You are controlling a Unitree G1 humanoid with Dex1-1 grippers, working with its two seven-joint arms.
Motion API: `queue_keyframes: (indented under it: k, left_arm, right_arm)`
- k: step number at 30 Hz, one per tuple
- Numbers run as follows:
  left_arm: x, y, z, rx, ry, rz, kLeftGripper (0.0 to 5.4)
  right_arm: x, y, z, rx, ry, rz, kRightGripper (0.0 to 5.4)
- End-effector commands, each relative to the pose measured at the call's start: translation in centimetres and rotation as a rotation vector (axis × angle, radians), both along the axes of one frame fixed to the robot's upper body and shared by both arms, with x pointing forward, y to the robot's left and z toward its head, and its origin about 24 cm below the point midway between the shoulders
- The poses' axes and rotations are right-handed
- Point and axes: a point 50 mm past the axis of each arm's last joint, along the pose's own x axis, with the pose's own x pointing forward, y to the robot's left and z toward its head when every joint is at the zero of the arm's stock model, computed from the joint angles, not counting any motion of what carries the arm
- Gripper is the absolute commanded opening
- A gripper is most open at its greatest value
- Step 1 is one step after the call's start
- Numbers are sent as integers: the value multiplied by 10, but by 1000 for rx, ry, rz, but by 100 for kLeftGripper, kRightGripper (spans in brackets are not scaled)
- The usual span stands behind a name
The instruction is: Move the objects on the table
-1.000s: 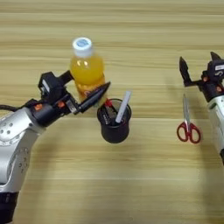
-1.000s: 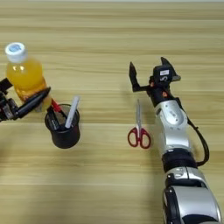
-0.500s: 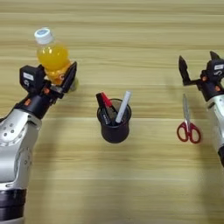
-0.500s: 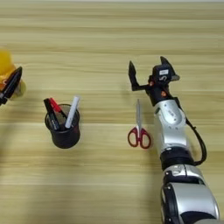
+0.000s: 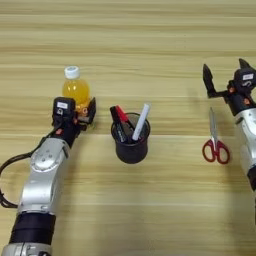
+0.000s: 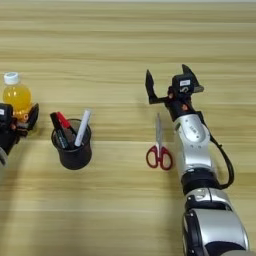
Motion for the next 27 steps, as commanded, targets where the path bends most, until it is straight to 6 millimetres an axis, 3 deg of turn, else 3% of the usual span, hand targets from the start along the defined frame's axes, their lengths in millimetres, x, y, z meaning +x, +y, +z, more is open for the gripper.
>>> queue_keyframes:
  k: [1,27]
  left_arm:
    - [7,-1,3,-2,-26,-3,340]
    - [-9,-3,-23,86,12,8,340]
  right_arm:
    - [5,1,3,1,14,-1,540]
    - [8,3,2,1,22,-3,540]
